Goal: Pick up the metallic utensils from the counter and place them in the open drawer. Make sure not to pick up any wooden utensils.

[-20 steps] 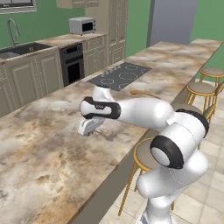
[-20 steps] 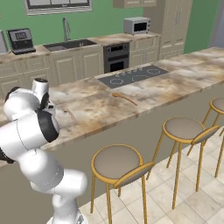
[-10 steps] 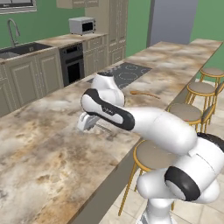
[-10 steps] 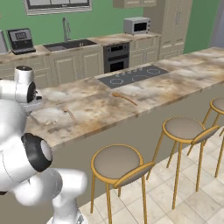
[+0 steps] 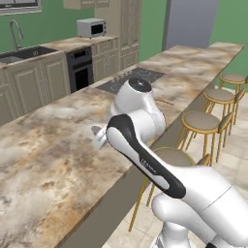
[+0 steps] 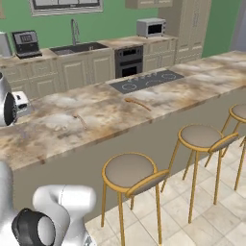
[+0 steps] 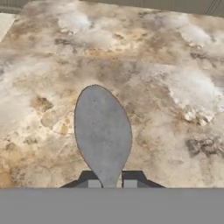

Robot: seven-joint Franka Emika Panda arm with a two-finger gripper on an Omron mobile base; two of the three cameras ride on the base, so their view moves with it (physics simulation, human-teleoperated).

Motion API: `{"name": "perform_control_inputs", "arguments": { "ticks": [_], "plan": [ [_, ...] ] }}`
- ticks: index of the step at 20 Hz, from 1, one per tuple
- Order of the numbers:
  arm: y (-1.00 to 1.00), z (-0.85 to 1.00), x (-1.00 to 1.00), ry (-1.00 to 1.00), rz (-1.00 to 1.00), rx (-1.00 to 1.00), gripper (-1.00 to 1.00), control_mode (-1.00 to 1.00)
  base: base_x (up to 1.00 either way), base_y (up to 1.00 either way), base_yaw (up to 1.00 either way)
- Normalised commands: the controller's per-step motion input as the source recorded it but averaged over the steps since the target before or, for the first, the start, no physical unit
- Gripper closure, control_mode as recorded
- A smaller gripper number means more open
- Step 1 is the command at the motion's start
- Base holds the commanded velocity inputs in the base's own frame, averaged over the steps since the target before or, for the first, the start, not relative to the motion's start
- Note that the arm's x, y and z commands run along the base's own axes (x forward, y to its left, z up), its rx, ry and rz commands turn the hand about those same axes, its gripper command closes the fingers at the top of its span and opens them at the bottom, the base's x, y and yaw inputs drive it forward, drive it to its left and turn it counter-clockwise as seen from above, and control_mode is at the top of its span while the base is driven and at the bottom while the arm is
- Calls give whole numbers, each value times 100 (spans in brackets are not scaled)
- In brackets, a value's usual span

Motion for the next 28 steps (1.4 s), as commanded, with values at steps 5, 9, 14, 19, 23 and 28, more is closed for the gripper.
{"name": "perform_control_inputs", "arguments": {
  "ticks": [5, 9, 14, 19, 23, 28],
  "plan": [
    [0, 0, 0, 0, 0, 0, 100, 100, -100, 49, 28],
    [0, 0, 0, 0, 0, 0, 100, 100, -100, 100, 34],
    [0, 0, 0, 0, 0, 0, 100, 100, -96, 100, 25],
    [0, 0, 0, 0, 0, 0, 100, 100, -40, 100, 9],
    [0, 0, 0, 0, 0, 0, 100, 100, 20, 100, -7],
    [0, 0, 0, 0, 0, 0, 100, 100, 98, 100, -41]
  ]
}}
